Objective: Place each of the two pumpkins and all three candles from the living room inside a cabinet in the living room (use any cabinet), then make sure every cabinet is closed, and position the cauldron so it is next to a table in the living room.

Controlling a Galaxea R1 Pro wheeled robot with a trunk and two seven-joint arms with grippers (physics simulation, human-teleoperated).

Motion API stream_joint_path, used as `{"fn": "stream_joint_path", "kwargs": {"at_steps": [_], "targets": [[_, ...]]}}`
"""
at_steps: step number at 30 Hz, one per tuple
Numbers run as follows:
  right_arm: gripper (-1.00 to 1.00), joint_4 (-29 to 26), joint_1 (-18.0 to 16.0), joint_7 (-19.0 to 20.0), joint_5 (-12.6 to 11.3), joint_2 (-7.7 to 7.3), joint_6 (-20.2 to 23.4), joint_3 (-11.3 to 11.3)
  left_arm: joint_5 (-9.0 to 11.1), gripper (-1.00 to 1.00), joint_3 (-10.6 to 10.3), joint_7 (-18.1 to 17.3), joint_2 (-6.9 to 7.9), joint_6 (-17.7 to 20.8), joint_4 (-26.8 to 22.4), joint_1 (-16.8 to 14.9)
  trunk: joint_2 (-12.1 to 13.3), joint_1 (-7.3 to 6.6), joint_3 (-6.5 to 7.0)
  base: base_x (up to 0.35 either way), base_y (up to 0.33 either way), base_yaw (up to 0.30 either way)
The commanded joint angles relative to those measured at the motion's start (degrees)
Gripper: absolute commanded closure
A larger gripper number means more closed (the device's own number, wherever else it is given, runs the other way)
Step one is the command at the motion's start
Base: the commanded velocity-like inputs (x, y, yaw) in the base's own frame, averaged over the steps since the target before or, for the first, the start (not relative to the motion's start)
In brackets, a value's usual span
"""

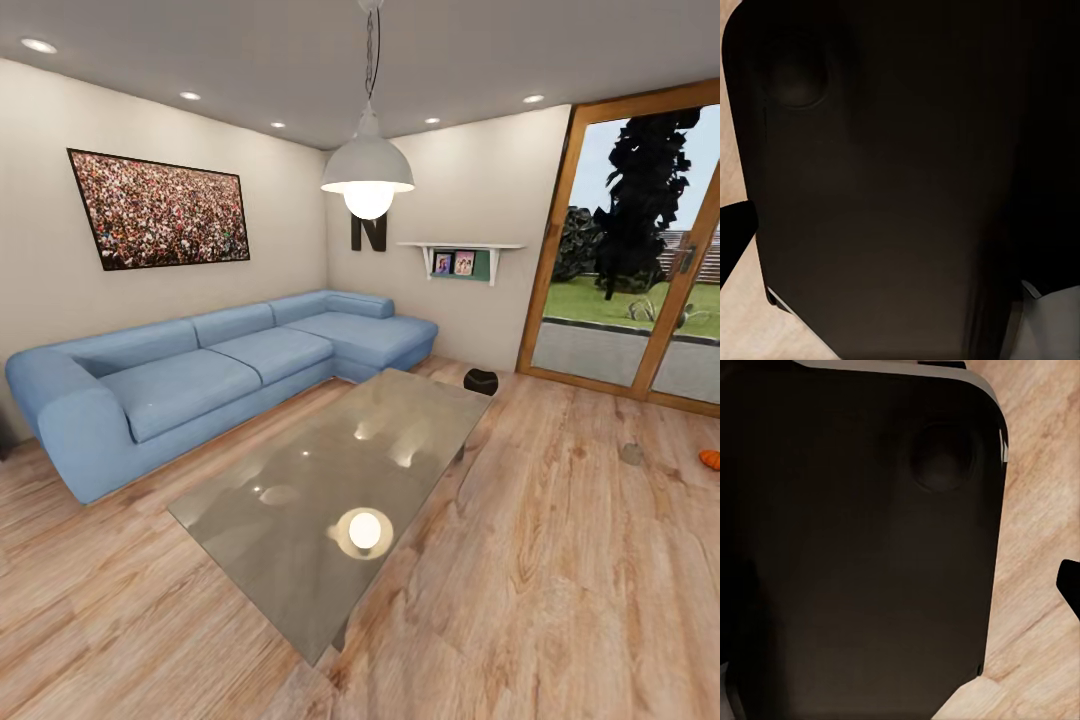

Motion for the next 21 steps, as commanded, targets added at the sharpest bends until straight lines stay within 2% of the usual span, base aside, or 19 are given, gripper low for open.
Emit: {"fn": "stream_joint_path", "kwargs": {"at_steps": [1,21], "targets": [[-1.00,0.00,-0.02,0.02,0.04,0.01,-0.01,0.00,0.01,-1.00,0.01,-0.02,-0.01,0.00,-0.12,0.03,-0.02,0.00,-0.04,0.000,0.000,0.000],[-1.00,0.00,-0.02,0.02,0.04,0.01,-0.01,-0.01,-0.19,-1.00,-0.03,-0.02,0.24,0.02,-0.38,0.03,-0.02,0.00,-0.04,0.000,0.000,0.000]]}}
